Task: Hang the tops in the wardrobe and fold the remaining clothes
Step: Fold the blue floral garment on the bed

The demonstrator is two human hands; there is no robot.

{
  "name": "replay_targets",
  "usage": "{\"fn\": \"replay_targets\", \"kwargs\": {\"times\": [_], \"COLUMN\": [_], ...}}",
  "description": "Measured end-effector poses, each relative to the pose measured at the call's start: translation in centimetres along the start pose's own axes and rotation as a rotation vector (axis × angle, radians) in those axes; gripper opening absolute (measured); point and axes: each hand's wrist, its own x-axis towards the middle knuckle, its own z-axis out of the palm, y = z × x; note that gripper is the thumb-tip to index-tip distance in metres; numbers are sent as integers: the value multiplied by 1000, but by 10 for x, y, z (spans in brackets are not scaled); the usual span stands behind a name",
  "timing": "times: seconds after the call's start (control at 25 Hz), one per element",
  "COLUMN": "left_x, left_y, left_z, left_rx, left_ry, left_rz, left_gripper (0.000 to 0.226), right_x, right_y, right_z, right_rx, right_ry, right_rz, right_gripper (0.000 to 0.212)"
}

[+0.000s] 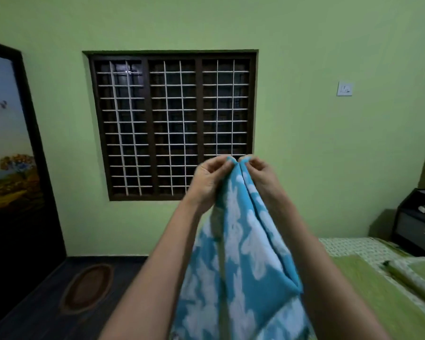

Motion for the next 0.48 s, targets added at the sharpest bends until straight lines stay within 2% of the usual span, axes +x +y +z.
{"fn": "replay_targets", "kwargs": {"times": [0.12,0.2,0.32,0.48], "left_x": [-4,-7,-6,-4], "left_y": [-12,-14,-17,-31], "left_z": [18,11,-1,-7], "left_rx": [-27,-20,13,156], "left_ry": [-117,-121,-191,-100], "left_rz": [-71,-78,-128,-166], "left_gripper": [15,13,25,10], "right_x": [-5,-5,-11,-22], "right_y": [11,12,9,-7], "right_z": [6,-2,-9,-21], "right_rx": [-46,-92,-180,-541], "right_ry": [-52,-53,-85,-115], "right_rz": [49,100,157,122], "right_gripper": [22,21,20,22]}}
